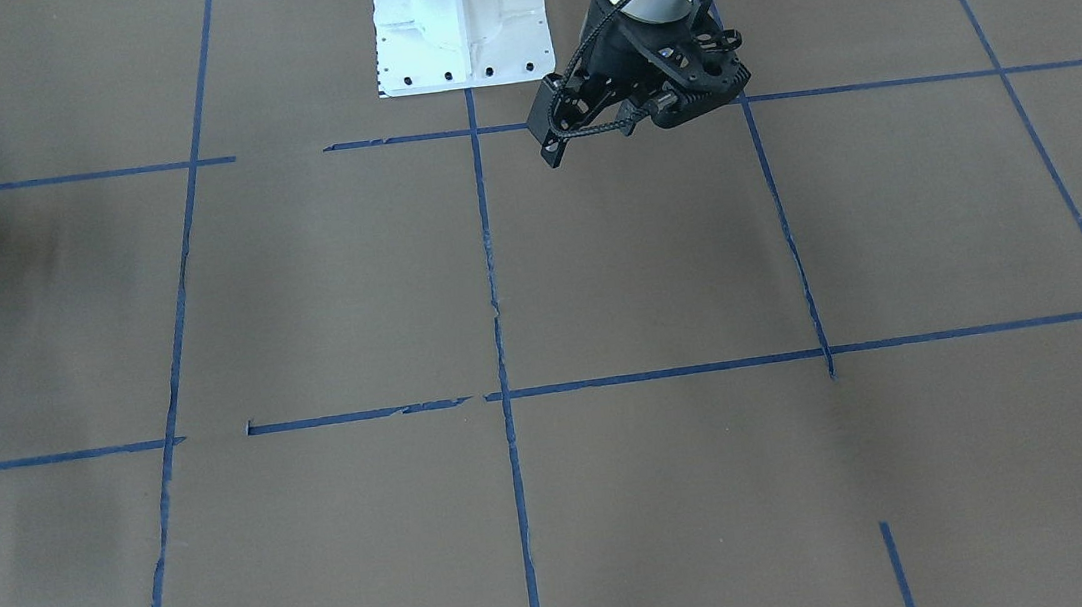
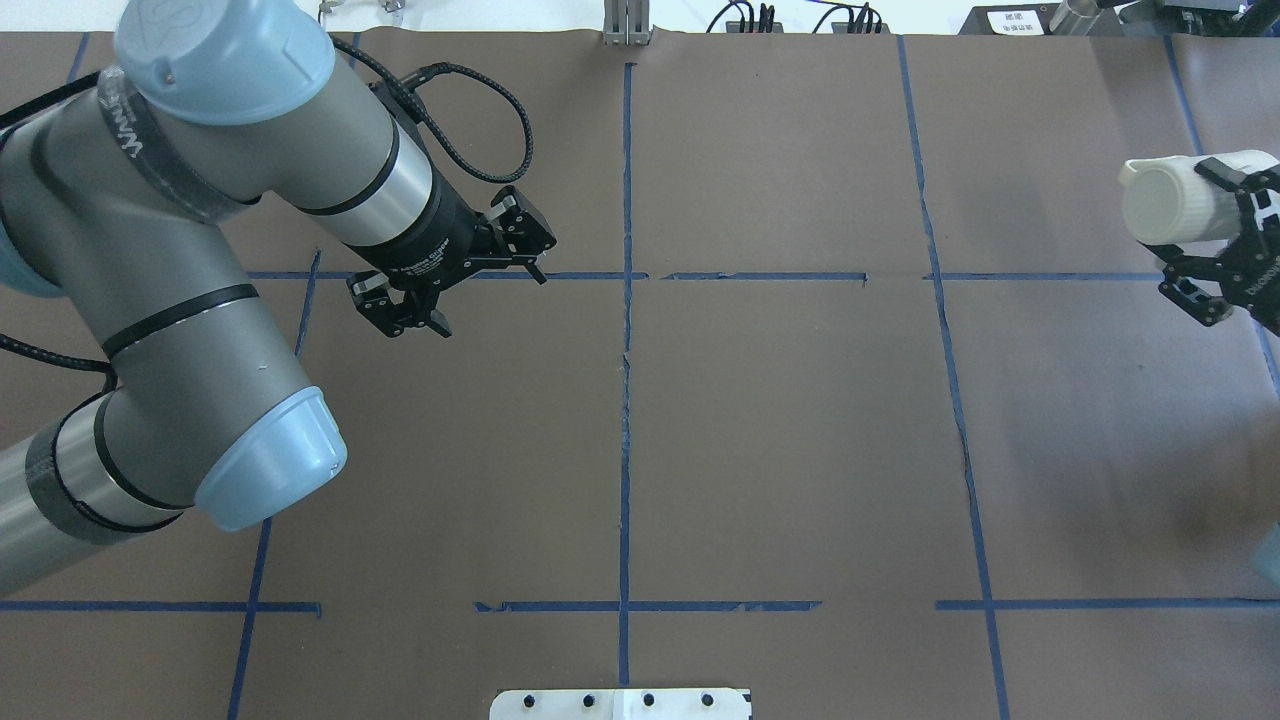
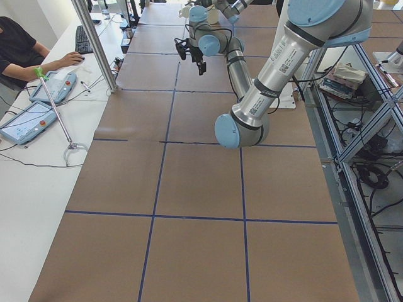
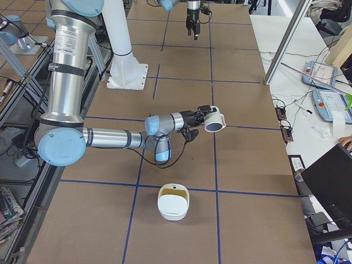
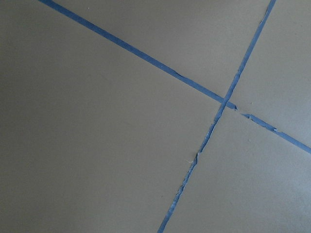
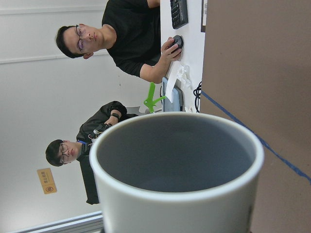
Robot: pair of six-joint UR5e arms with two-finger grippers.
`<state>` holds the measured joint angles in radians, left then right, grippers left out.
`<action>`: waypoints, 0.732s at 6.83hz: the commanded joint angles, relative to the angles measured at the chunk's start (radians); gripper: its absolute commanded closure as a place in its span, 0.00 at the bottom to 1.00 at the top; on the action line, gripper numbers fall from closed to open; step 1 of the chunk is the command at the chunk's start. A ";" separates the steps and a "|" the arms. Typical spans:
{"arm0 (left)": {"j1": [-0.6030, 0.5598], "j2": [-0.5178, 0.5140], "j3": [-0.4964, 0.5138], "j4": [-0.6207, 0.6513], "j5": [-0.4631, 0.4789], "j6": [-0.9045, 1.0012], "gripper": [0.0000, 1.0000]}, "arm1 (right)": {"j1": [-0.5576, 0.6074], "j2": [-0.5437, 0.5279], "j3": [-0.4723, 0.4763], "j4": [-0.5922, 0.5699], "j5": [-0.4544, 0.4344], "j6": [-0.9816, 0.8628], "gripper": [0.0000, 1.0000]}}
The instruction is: Left arm hands cup to right arm to dump lemon
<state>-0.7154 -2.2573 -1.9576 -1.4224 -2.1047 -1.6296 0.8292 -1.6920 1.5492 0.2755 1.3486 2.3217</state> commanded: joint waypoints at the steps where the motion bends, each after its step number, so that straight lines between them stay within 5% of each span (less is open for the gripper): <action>1: -0.001 -0.002 0.005 -0.023 0.005 -0.027 0.00 | -0.094 0.098 0.009 -0.143 -0.012 -0.335 0.99; 5: -0.004 -0.024 0.016 -0.021 0.031 -0.023 0.00 | -0.215 0.192 0.052 -0.318 -0.045 -0.970 0.97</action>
<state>-0.7204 -2.2709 -1.9474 -1.4446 -2.0909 -1.6547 0.6512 -1.5229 1.5984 -0.0047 1.3072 1.5532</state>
